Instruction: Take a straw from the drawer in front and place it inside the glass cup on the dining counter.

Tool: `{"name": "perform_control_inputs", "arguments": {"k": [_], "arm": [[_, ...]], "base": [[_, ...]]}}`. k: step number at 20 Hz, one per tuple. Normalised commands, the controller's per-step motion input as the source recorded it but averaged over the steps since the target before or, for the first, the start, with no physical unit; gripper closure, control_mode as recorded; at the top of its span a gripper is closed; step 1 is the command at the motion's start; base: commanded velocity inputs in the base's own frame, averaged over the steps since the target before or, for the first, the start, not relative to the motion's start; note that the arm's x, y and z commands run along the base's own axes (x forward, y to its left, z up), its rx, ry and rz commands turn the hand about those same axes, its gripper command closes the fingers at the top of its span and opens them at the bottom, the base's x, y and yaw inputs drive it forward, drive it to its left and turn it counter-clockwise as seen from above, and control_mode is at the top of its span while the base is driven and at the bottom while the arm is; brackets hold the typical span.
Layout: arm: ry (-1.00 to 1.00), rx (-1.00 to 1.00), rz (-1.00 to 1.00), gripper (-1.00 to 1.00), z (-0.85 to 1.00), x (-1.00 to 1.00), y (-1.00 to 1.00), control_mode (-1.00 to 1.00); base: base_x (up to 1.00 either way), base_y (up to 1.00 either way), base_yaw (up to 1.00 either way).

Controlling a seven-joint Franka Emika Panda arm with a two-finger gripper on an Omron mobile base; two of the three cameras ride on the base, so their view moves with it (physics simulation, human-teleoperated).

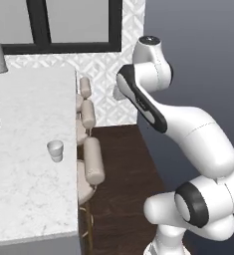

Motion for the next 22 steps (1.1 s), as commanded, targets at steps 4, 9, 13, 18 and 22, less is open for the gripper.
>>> {"name": "perform_control_inputs", "arguments": {"k": [4,9,13,18,22], "arm": [[0.00,0.00,0.00,1.00,0.00,0.00,0.00,1.00],[0.00,0.00,0.00,1.00,0.00,0.00,0.00,1.00],[0.00,0.00,0.00,1.00,0.00,0.00,0.00,1.00],[0.00,0.00,0.00,1.00,0.00,0.00,0.00,1.00],[0.00,0.00,0.00,1.00,0.00,0.00,0.00,1.00]], "base": [[0.31,-0.43,0.69],[0.18,-0.55,0.66],[0.12,-0.73,0.61],[0.13,-0.88,0.53],[0.16,-0.92,0.49]]}}
